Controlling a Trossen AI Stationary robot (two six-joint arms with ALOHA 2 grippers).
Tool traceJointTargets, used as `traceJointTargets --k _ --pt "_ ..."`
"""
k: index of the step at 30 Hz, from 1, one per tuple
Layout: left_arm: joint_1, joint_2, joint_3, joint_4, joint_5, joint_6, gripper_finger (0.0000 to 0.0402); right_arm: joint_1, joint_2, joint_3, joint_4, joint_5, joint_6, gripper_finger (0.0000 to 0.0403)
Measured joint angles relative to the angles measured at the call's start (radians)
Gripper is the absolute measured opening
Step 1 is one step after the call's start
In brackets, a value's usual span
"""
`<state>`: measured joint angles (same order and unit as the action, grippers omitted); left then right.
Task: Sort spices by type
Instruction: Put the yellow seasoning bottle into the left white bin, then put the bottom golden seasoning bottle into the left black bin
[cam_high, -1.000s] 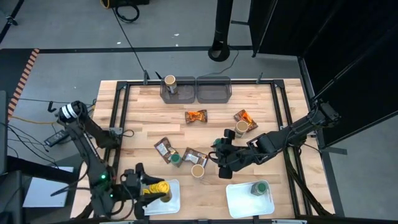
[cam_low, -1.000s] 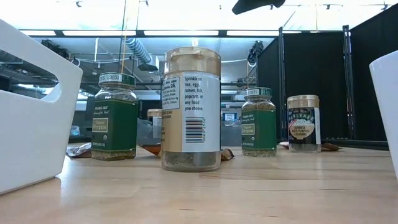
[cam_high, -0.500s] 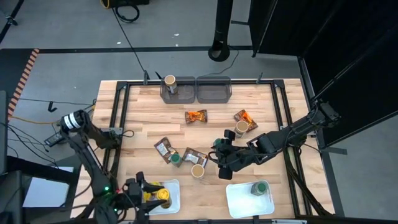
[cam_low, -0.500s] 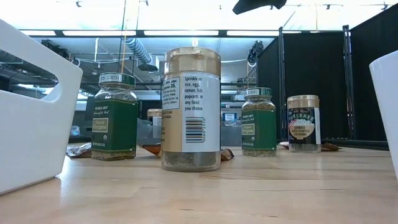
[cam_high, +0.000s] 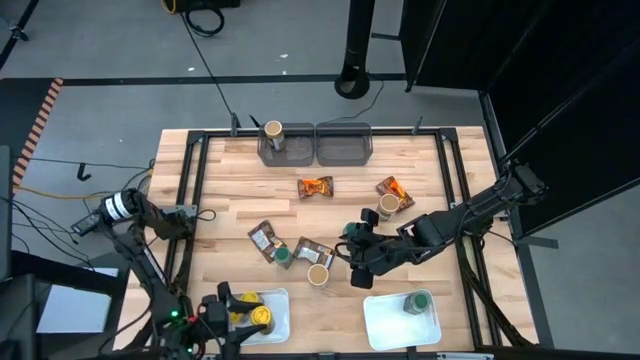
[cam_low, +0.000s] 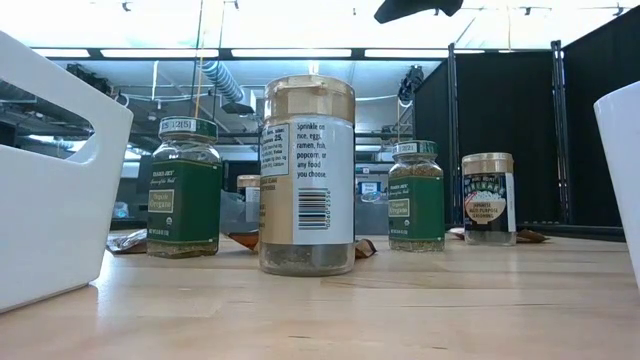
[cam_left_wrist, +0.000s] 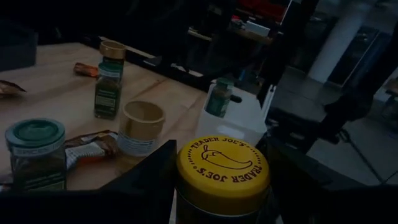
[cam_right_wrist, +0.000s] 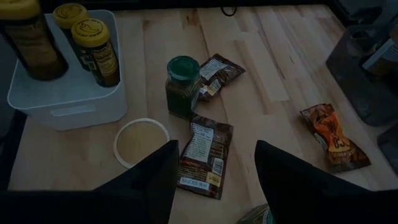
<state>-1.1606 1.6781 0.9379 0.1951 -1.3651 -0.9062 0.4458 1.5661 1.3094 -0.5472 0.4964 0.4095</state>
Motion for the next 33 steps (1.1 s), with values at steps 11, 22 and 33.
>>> traceJointTargets --k 11,22,33 --pt "0.001 0.092 0.000 -0.007 0.010 0.007 0.0209 -0.001 0.000 0.000 0.000 0.000 0.018 0.0218" --pt "0.001 0.112 0.000 -0.005 0.088 0.009 0.0247 -0.006 0.000 0.000 -0.001 0.000 0.008 0.0220" --pt "0.001 0.107 0.000 0.031 0.119 0.012 0.0267 -0.031 0.000 0.000 -0.001 0.000 -0.012 0.0221"
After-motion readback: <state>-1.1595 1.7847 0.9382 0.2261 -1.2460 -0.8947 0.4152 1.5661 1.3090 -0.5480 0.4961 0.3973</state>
